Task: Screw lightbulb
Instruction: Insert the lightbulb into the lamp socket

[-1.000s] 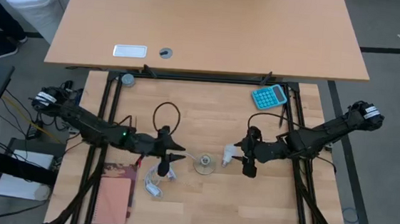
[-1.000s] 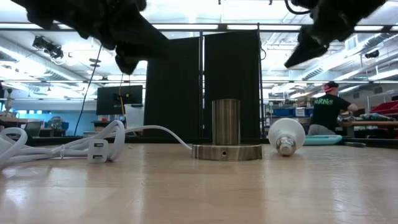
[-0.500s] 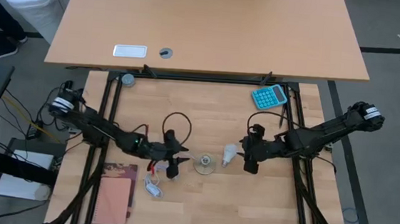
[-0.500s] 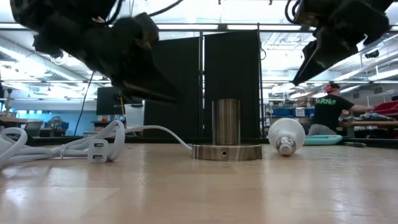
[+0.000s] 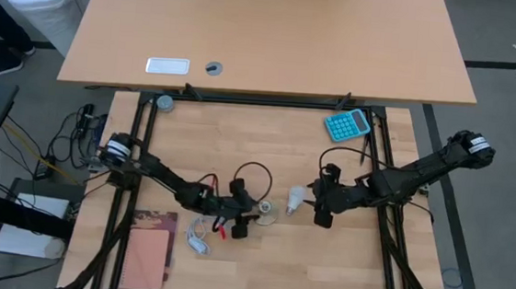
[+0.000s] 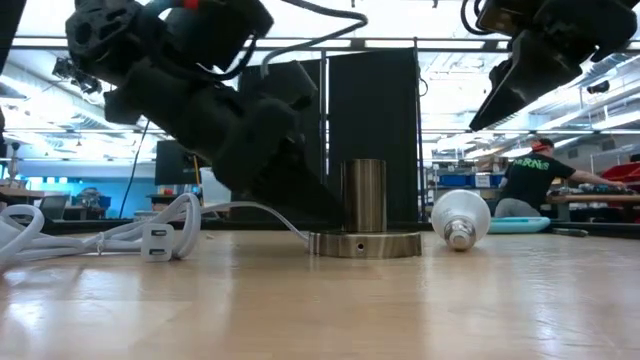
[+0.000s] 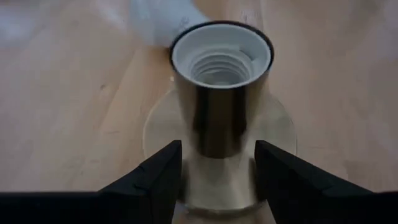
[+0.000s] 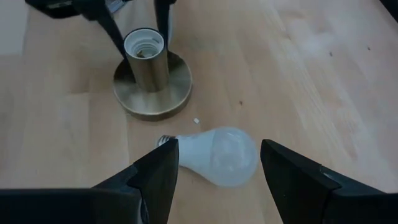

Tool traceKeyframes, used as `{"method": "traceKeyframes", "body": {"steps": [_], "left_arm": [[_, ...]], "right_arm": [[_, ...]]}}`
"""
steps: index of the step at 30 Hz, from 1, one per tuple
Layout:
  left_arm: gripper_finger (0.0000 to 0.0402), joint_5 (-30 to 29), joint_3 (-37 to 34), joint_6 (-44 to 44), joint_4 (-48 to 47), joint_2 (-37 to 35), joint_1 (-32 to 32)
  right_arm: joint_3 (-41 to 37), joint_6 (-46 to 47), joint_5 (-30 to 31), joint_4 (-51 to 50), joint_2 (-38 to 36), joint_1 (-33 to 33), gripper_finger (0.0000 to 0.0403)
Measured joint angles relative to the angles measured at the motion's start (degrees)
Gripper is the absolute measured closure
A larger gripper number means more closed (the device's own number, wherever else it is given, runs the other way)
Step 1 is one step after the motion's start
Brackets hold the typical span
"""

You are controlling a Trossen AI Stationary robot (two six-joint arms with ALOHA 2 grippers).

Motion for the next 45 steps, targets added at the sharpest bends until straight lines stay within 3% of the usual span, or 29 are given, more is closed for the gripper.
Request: {"method": "traceKeyframes", "body": {"steps": [10,18,27,45], "left_arm": [[0.0192,-1.7,1.5,1.5,0.7,0.4,0.0],[0.0193,-2.1,1.5,1.0,-5.5,0.2,1.5],[0.0193,-3.1,1.5,3.0,-6.1,0.2,4.2],[0.0193,0.1,1.5,3.0,-9.1,-0.8,5.7]], "right_arm": [[0.0,1.0,0.3,0.5,0.0,0.9,0.0174],[0.0,0.6,0.5,0.6,0.0,0.9,0.0174],[0.0,-2.3,0.3,0.7,0.0,0.7,0.0174],[0.0,-18.6,-12.5,4.7,-0.6,-6.6,0.0172]]}}
